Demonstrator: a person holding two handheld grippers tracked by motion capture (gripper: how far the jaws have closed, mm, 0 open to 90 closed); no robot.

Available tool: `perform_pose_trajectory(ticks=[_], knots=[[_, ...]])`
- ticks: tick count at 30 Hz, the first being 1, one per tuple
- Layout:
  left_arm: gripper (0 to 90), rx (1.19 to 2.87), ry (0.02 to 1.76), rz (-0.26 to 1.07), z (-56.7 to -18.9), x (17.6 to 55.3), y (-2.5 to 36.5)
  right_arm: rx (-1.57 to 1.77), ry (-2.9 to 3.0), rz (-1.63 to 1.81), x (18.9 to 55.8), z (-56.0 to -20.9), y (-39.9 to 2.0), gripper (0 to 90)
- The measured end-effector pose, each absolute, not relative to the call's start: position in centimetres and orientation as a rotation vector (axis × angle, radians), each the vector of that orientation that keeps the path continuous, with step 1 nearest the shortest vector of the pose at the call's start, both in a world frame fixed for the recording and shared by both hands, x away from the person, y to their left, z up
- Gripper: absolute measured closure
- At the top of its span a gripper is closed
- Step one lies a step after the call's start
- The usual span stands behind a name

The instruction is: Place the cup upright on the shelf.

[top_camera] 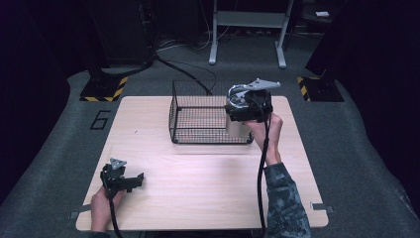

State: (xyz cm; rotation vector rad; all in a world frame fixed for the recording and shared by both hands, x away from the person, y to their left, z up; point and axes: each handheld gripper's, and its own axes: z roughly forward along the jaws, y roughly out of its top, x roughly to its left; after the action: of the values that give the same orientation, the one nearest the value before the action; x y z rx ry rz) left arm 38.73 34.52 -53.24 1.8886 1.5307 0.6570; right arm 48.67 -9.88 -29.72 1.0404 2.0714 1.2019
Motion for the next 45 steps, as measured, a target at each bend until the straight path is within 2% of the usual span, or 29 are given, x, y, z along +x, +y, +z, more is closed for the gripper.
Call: perform_pose_trajectory(ticks=[45], knots=[[0.0, 1.891, 1.526, 0.654, -53.2, 38.7, 34.5, 1.091, 2.084, 1.164, 54.3, -29.6, -7.9, 3.5]])
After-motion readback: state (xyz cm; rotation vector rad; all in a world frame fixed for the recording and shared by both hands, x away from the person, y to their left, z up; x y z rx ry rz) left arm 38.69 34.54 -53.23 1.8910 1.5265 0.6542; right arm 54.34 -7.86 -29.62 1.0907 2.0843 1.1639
